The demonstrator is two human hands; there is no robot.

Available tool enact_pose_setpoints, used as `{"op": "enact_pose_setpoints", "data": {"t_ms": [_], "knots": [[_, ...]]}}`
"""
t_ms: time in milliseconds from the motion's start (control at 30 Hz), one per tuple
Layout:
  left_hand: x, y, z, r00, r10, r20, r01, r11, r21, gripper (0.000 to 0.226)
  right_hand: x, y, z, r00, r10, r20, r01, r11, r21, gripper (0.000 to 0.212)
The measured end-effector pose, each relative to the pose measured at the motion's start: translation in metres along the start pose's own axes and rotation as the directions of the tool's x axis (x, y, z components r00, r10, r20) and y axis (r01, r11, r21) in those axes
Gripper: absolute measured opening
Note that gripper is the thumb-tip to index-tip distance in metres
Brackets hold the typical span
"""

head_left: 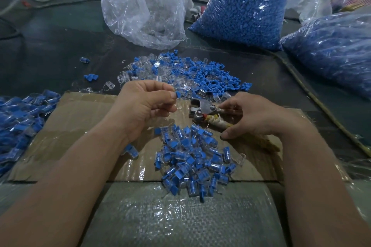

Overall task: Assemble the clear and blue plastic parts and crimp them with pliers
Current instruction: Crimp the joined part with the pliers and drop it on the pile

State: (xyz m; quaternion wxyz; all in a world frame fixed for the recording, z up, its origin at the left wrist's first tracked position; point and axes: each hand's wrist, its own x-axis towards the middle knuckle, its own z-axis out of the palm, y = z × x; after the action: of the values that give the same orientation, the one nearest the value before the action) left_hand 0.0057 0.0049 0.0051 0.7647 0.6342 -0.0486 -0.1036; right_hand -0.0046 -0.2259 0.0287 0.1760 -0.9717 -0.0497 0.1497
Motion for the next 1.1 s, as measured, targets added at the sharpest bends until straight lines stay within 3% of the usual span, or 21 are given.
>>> {"op": "enact_pose_setpoints", "data": {"t_ms": [200, 367, 467, 600, 700, 800, 967, 1100], "knots": [[-0.001, 0.000, -0.001, 1.000, -0.008, 0.003, 0.008, 1.000, 0.001, 0.017, 0.000, -0.005, 0.001, 0.998, -0.024, -0.065, 0.025, 0.999, 0.023, 0.034], [0.000, -0.001, -0.001, 1.000, -0.008, 0.003, 0.008, 1.000, -0.005, 0.017, 0.003, -0.012, 0.001, 0.996, -0.029, -0.083, 0.021, 0.995, -0.097, 0.003], [0.000, -0.002, -0.001, 1.000, -0.008, 0.004, 0.008, 1.000, -0.012, 0.016, 0.005, -0.008, 0.003, 0.990, -0.034, -0.135, 0.013, 0.988, -0.155, 0.023], [0.002, -0.003, 0.000, 1.000, -0.005, -0.019, 0.005, 1.000, -0.012, 0.011, 0.005, -0.005, 0.004, 0.965, -0.109, -0.237, 0.074, 0.986, -0.152, 0.025], [0.003, -0.004, 0.000, 0.999, 0.007, -0.042, -0.009, 0.999, -0.040, 0.015, 0.002, -0.011, 0.005, 0.914, -0.198, -0.353, 0.159, 0.978, -0.136, 0.015], [0.003, -0.005, 0.000, 0.998, 0.044, -0.050, -0.048, 0.997, -0.065, 0.015, 0.000, -0.022, 0.010, 0.877, -0.193, -0.439, 0.199, 0.979, -0.032, 0.020], [0.003, -0.007, 0.003, 0.989, 0.131, -0.071, -0.138, 0.986, -0.095, 0.016, -0.002, -0.034, 0.017, 0.864, -0.156, -0.479, 0.171, 0.985, -0.013, 0.024], [0.003, -0.005, 0.006, 0.977, 0.196, -0.081, -0.203, 0.975, -0.095, 0.007, -0.002, -0.038, 0.020, 0.880, -0.200, -0.430, 0.203, 0.978, -0.041, 0.021]]}}
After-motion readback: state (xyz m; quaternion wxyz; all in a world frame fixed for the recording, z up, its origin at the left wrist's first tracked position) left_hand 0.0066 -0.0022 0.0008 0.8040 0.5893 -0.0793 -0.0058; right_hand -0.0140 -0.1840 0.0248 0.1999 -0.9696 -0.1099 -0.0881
